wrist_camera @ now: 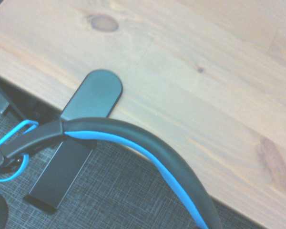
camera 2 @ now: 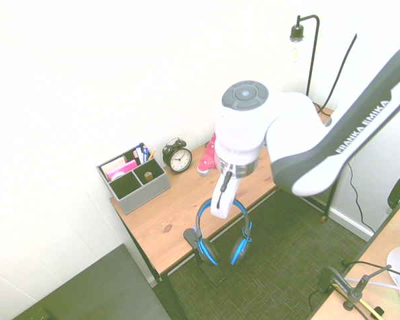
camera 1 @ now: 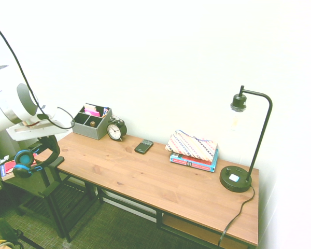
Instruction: Hang the headphone
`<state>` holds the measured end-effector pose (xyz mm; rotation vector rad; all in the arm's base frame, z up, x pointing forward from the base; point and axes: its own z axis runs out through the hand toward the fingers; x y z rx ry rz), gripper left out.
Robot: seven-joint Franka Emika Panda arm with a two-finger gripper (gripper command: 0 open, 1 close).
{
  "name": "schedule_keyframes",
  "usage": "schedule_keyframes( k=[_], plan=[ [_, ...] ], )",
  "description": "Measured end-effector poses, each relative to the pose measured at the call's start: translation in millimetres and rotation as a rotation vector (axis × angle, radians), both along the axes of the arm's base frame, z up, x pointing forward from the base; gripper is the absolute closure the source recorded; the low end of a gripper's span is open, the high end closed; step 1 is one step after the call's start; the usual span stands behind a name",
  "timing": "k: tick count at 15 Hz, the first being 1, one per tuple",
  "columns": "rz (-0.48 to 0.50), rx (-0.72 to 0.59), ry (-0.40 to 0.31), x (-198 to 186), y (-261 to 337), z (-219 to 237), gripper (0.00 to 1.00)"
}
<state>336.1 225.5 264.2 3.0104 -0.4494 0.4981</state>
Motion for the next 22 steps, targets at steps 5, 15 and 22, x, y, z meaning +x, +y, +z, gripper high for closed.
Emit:
schedule_keyframes(
  k=[5, 15, 22],
  plan=[
    [0.006, -0.012, -0.006, -18.5, 23.8, -31.7, 1.00],
    [-0.067, 0.008, 0.122, 22.2, 57.3, -141.3, 1.00],
    [-0.112, -0.030, 0.164, 38.0, 44.6, -179.0, 0.00]
  ],
)
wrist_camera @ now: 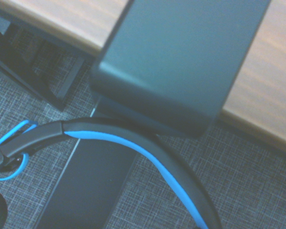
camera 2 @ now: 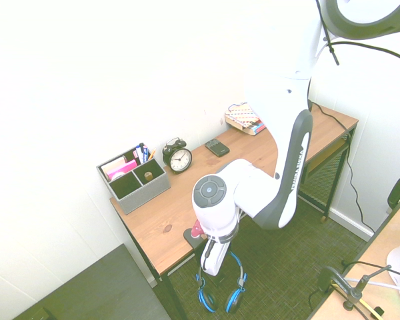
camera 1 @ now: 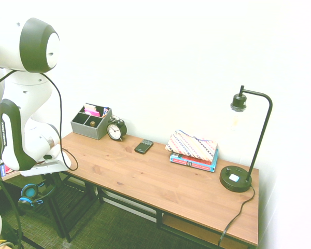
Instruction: Hang the headphone
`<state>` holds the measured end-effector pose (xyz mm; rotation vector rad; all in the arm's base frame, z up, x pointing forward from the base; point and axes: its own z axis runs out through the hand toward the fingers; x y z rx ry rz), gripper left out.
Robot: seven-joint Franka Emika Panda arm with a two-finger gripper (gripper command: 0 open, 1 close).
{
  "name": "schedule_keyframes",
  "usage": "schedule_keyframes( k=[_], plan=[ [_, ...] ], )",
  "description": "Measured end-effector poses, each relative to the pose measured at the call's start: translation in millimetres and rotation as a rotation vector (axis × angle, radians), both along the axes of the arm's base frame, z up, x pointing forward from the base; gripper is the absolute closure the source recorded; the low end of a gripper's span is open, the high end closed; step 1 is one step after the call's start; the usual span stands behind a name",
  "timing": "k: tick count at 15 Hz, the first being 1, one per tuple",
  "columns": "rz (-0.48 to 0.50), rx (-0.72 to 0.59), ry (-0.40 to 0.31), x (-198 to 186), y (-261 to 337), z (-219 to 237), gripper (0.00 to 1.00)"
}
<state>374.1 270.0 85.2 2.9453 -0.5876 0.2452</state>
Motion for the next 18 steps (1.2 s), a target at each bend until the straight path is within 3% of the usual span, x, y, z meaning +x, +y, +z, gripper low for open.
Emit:
schedule_keyframes(
  k=[12, 18],
  plan=[
    [-0.018, 0.009, -0.005, 7.4, -4.5, 1.8, 0.00],
    [-0.093, 0.108, 0.002, 8.3, -13.4, 113.1, 0.00]
  ],
)
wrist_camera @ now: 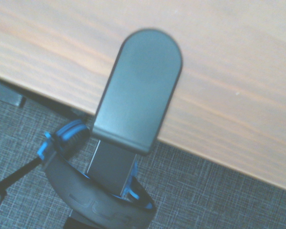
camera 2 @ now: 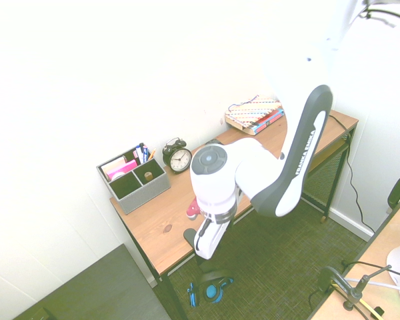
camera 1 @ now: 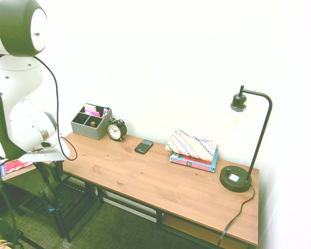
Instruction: Hang the headphone
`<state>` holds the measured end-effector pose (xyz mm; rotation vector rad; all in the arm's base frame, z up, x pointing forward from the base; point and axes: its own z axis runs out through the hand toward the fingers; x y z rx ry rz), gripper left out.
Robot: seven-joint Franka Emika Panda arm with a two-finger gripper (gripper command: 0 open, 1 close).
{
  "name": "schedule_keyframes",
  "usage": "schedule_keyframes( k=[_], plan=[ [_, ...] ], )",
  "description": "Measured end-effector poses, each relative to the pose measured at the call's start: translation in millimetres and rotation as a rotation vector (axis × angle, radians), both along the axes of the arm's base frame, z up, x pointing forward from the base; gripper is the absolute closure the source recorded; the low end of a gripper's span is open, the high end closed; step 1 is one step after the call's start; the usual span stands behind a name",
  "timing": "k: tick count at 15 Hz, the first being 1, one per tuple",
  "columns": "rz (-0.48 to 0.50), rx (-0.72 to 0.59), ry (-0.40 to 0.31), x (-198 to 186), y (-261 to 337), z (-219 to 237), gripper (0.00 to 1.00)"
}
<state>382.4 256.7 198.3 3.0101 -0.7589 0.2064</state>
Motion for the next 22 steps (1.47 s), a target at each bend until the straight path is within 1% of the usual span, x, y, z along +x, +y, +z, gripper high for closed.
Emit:
schedule_keyframes(
  k=[2, 4, 7, 9, 10, 12, 14, 15, 17, 18, 21, 22],
  plan=[
    [-0.054, 0.024, -0.005, 11.8, -20.5, 34.3, 0.00],
    [-0.122, 0.049, -0.015, 40.4, -51.5, 65.9, 0.00],
    [-0.220, 0.071, -0.044, 86.5, -125.7, 113.6, 0.00],
    [-0.254, 0.063, -0.044, 101.0, -174.7, 154.1, 0.00],
    [-0.274, 0.046, -0.051, 101.9, -203.7, 181.3, 0.00],
    [-0.313, 0.026, -0.061, 84.9, -270.7, 239.6, 0.00],
    [-0.334, 0.027, -0.056, 46.0, -325.7, 287.2, 0.00],
    [-0.340, 0.030, -0.052, 29.6, -337.2, 298.7, 0.00],
    [-0.319, 0.055, -0.029, 14.8, -336.2, 299.6, 0.00],
    [-0.300, 0.079, -0.005, 12.3, -328.3, 295.2, 0.00],
    [-0.265, 0.103, 0.011, 11.5, -311.3, 291.3, 0.00],
    [-0.250, 0.107, 0.027, 10.3, -307.6, 290.1, 0.00]
  ],
)
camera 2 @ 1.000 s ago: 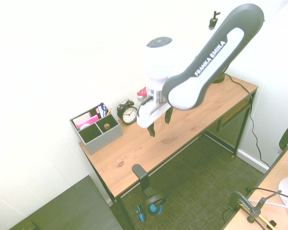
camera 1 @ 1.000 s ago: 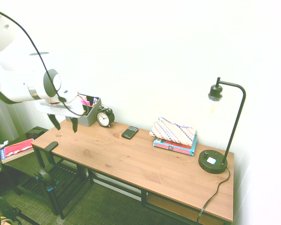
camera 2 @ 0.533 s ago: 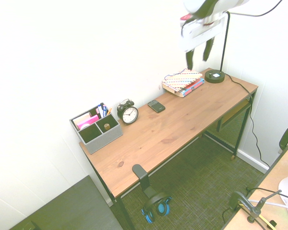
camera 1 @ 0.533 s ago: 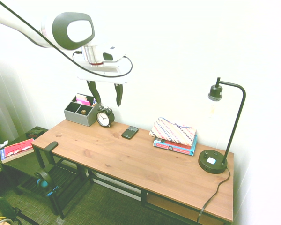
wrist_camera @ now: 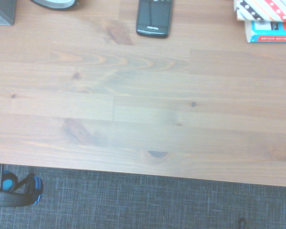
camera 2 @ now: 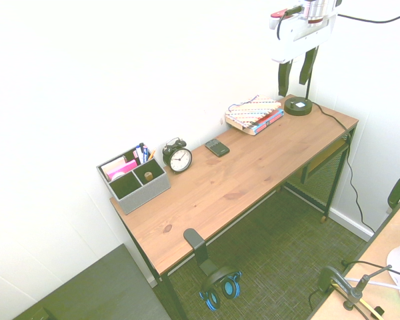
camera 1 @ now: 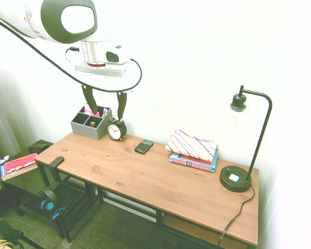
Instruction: Hang the headphone
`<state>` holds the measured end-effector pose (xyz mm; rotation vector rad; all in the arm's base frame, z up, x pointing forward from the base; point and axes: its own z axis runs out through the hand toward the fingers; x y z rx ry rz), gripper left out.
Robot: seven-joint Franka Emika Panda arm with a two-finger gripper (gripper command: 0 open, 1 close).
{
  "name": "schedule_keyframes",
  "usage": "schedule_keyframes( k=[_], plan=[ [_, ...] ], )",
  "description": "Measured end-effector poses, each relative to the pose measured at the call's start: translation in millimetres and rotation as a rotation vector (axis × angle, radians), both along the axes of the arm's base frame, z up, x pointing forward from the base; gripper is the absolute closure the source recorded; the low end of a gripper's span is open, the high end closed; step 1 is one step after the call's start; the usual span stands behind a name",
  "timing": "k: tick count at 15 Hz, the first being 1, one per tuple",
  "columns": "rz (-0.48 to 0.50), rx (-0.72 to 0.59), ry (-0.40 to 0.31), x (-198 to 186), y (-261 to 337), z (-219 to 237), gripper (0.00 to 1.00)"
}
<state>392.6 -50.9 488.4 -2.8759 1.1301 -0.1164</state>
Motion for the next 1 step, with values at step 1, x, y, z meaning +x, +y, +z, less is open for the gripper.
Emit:
schedule_keyframes(
  k=[1],
  plan=[
    [0.025, 0.008, 0.019, -1.9, 3.9, -1.6, 0.00]
  ],
)
